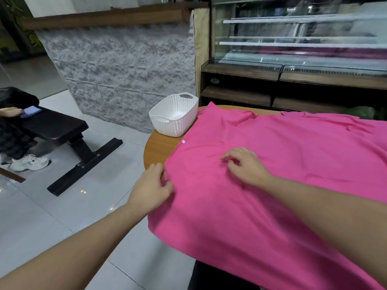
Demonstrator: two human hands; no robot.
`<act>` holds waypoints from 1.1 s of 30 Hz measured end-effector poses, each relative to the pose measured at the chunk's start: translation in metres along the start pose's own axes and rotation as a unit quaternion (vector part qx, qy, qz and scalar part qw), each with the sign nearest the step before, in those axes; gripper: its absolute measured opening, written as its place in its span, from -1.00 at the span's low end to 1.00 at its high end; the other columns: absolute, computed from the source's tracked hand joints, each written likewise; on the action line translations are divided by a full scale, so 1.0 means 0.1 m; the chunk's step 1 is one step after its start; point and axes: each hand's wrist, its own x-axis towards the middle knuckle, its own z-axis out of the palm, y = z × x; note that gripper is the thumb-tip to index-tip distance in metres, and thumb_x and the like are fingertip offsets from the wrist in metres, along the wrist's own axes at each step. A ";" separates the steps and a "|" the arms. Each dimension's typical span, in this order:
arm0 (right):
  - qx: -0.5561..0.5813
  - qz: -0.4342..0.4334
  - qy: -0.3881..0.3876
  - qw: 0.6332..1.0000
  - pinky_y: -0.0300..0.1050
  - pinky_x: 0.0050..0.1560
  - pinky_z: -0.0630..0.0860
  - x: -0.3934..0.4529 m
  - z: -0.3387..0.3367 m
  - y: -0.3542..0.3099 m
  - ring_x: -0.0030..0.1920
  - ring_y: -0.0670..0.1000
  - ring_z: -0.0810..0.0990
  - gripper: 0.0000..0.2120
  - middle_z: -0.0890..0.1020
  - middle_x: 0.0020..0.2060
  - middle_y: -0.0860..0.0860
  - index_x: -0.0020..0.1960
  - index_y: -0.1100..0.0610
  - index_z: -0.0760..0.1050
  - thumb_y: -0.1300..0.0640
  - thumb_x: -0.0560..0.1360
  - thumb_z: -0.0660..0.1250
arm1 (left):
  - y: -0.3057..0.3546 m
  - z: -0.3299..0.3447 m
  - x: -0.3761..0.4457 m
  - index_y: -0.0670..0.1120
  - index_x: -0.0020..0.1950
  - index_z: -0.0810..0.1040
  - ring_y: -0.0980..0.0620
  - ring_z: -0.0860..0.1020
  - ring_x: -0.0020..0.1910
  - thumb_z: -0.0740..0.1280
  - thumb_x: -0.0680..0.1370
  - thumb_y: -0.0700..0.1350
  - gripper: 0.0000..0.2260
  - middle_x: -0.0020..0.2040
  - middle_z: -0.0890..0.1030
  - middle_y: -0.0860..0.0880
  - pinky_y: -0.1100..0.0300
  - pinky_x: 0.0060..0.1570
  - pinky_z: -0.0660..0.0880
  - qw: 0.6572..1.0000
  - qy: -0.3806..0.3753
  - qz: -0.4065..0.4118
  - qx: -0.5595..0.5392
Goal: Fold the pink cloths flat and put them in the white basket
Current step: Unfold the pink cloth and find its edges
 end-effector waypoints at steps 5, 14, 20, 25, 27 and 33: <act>-0.036 0.062 -0.024 0.997 0.03 0.29 0.39 -0.19 -0.54 0.27 0.11 -0.04 0.51 -0.64 0.63 0.02 -0.13 0.09 -0.02 0.62 0.06 0.41 0.15 | 0.56 0.22 0.22 0.01 -0.12 0.45 0.05 0.48 -0.19 0.33 0.50 -0.10 -0.93 -0.16 0.52 0.07 0.08 -0.13 0.41 0.993 -0.044 0.109 0.032; -0.080 0.186 0.064 0.977 -0.07 0.18 0.46 -0.82 -1.89 1.06 0.11 0.00 0.55 -0.67 0.65 0.05 -0.06 0.17 0.00 0.60 0.25 0.48 0.26 | 2.11 0.88 0.83 0.04 -0.02 0.42 -0.03 0.51 -0.09 0.31 0.52 -0.08 -0.91 0.03 0.55 0.01 0.13 -0.13 0.35 0.971 -0.122 0.202 0.031; -0.088 0.239 0.116 0.960 0.03 0.17 0.49 -1.27 -2.56 1.53 0.05 -0.01 0.57 -0.66 0.64 -0.01 -0.10 0.13 -0.03 0.59 0.23 0.45 0.22 | 2.87 1.40 1.04 -0.03 0.16 0.46 -0.07 0.55 0.04 0.26 0.56 -0.11 -0.82 0.17 0.58 -0.01 0.12 0.03 0.44 0.958 -0.171 0.223 0.048; -0.098 0.289 0.117 0.945 -0.08 0.20 0.43 -1.54 -3.04 1.89 0.16 0.03 0.53 -0.57 0.63 0.09 -0.03 0.18 0.04 0.56 0.37 0.42 0.23 | 3.38 1.84 1.05 -0.04 0.20 0.46 -0.07 0.58 0.03 0.25 0.58 -0.11 -0.80 0.15 0.61 -0.01 0.11 0.03 0.48 0.937 -0.217 0.266 0.056; -0.083 0.322 0.049 0.942 -0.08 0.26 0.40 -1.64 -3.16 1.98 0.28 0.04 0.49 -0.54 0.58 0.22 -0.03 0.29 0.01 0.50 0.22 0.40 0.33 | 3.50 1.93 1.02 -0.05 0.19 0.47 -0.06 0.57 0.03 0.25 0.58 -0.12 -0.81 0.12 0.62 -0.02 0.11 0.03 0.49 0.932 -0.224 0.278 0.058; 0.022 0.488 0.076 0.869 -0.02 0.31 0.39 -1.74 -3.26 2.25 0.29 0.06 0.50 -0.24 0.54 0.29 -0.02 0.46 0.03 0.36 -0.43 0.44 0.26 | 3.88 2.21 1.09 -0.01 0.16 0.50 -0.03 0.54 0.07 0.25 0.54 -0.13 -0.80 0.14 0.59 0.00 0.14 0.06 0.45 0.923 -0.229 0.304 0.057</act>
